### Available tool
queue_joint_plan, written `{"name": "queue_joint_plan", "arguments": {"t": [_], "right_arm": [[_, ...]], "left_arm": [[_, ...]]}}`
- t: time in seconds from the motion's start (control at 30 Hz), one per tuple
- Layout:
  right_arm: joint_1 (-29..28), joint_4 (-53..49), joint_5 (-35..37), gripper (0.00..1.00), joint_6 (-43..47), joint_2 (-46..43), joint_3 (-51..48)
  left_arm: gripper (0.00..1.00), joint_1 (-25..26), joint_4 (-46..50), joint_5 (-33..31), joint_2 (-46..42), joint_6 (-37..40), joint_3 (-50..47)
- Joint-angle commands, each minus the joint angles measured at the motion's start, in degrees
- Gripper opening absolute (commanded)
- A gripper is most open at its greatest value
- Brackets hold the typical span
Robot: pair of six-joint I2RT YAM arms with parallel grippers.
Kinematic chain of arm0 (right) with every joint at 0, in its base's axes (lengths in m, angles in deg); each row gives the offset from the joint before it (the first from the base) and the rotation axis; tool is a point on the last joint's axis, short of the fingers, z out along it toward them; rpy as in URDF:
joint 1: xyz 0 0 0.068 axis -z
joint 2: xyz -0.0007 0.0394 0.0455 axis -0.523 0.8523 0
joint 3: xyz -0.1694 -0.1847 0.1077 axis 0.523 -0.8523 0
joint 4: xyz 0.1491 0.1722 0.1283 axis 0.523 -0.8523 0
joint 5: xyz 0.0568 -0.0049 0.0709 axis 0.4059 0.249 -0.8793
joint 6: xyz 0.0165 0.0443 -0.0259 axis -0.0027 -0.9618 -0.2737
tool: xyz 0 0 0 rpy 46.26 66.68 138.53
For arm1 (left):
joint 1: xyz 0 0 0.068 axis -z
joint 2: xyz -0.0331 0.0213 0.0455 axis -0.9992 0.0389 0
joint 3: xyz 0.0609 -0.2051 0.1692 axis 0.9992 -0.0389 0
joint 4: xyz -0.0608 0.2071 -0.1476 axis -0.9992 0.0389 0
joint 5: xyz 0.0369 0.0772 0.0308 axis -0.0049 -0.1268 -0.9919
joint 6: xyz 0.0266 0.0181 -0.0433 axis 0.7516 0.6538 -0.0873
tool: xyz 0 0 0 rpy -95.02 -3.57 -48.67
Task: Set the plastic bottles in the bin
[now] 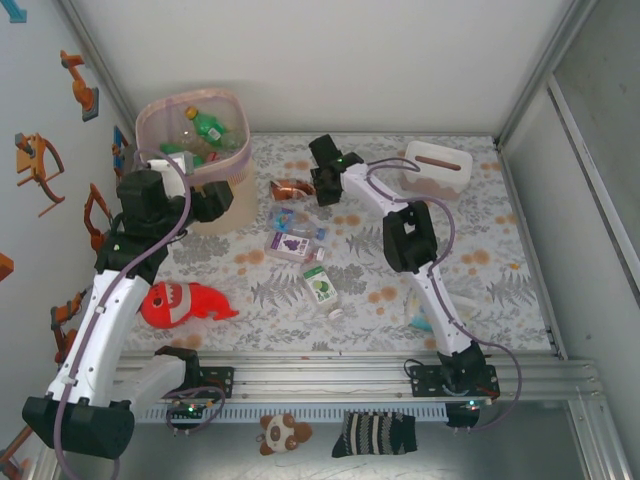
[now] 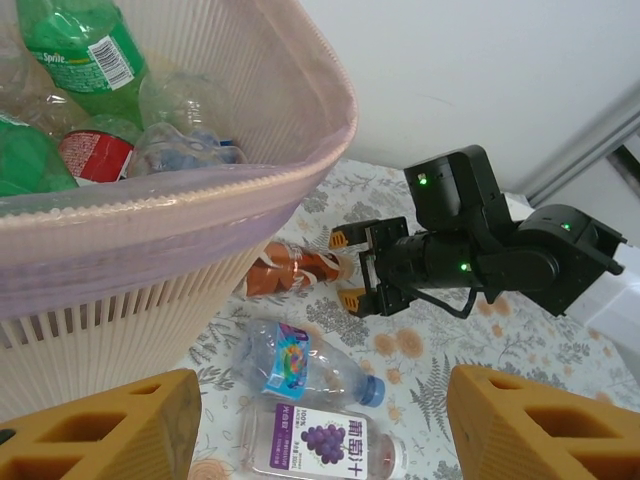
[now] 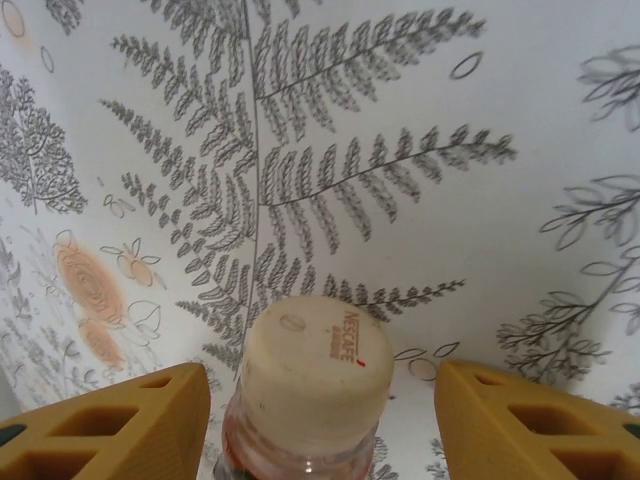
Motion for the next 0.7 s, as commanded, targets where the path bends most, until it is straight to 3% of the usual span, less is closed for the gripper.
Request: {"name": "queue_joint_plan", "arguments": {"t": [0.0, 0.37, 0.67], "right_arm": [[-0.05, -0.33, -0.33, 0.57, -2.79, 2.00, -0.04], [-0.05, 2.14, -1.05, 0.41, -5.25, 0.34, -3.83], [0.26, 7.52, 1.38, 0.33, -6.12, -4.53, -9.88]], "left_arm": [[0.65, 0.41, 1.13, -0.38, -1.14, -0.75, -0.10], [0.65, 0.49, 2.54, -0.94, -1.92, -0.14, 0.44], [0.65, 0.49, 3.30, -1.41, -3.23, -0.03, 0.53]]}}
